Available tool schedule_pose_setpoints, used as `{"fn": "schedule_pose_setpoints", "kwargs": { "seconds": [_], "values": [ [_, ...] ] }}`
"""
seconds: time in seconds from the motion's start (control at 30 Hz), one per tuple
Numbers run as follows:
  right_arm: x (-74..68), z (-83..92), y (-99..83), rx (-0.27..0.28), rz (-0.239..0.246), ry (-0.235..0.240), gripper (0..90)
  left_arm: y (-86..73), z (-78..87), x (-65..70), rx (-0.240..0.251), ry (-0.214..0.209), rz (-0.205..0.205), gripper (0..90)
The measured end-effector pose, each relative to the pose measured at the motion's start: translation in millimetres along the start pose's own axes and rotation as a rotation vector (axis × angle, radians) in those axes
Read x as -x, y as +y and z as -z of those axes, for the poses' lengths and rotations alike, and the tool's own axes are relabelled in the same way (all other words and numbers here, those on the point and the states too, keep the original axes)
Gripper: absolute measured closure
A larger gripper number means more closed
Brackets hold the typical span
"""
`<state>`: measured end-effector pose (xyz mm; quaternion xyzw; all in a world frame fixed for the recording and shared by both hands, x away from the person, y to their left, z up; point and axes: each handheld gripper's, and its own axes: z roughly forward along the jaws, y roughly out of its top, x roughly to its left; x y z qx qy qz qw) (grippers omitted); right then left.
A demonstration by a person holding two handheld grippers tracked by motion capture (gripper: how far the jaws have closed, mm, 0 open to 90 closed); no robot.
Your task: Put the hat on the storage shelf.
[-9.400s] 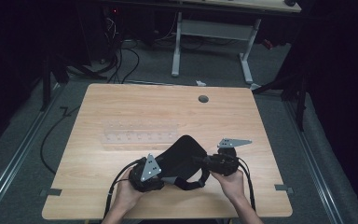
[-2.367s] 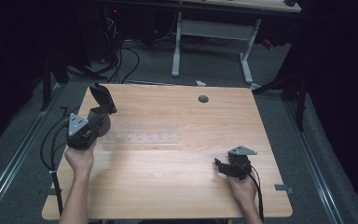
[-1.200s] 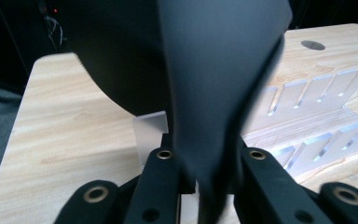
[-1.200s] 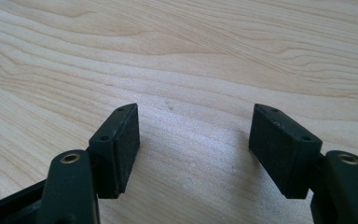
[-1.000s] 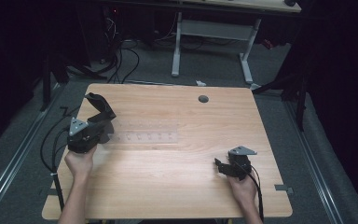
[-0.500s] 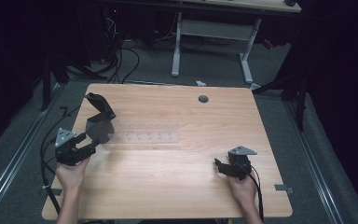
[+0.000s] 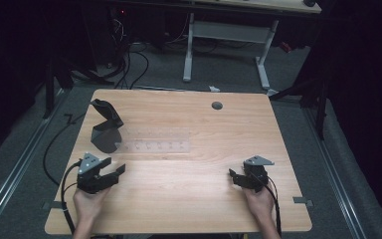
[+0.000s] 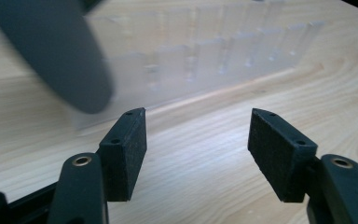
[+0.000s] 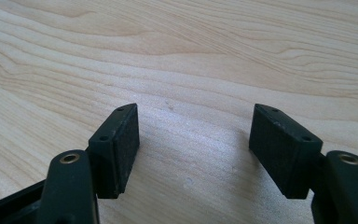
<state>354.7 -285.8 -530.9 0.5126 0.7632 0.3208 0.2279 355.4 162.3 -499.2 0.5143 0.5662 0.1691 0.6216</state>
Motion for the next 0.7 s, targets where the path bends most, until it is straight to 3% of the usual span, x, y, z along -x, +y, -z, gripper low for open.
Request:
{"fn": "schedule_pose_setpoints", "kwargs": {
  "seconds": [0.03,0.13,0.5,0.53,0.7],
  "values": [
    [0.0,0.0,0.0,0.0,0.0,0.0,33.6,-9.1,-8.8,5.7,-0.037,-0.002,-0.022,37.7],
    [0.0,0.0,0.0,0.0,0.0,0.0,33.6,-22.0,-21.4,13.3,-0.077,-0.001,-0.075,37.6],
    [-0.1,0.0,0.0,0.001,-0.001,0.0,33.7,-50.7,-48.2,10.6,-0.184,0.049,-0.121,34.4],
    [-0.1,0.0,0.0,0.001,-0.001,0.001,33.9,-52.9,-49.3,10.3,-0.175,0.038,-0.132,30.3],
    [-0.1,0.1,-0.1,0.001,0.0,0.002,34.5,-53.8,-51.1,10.7,-0.169,0.059,-0.14,26.8]
  ]
}}
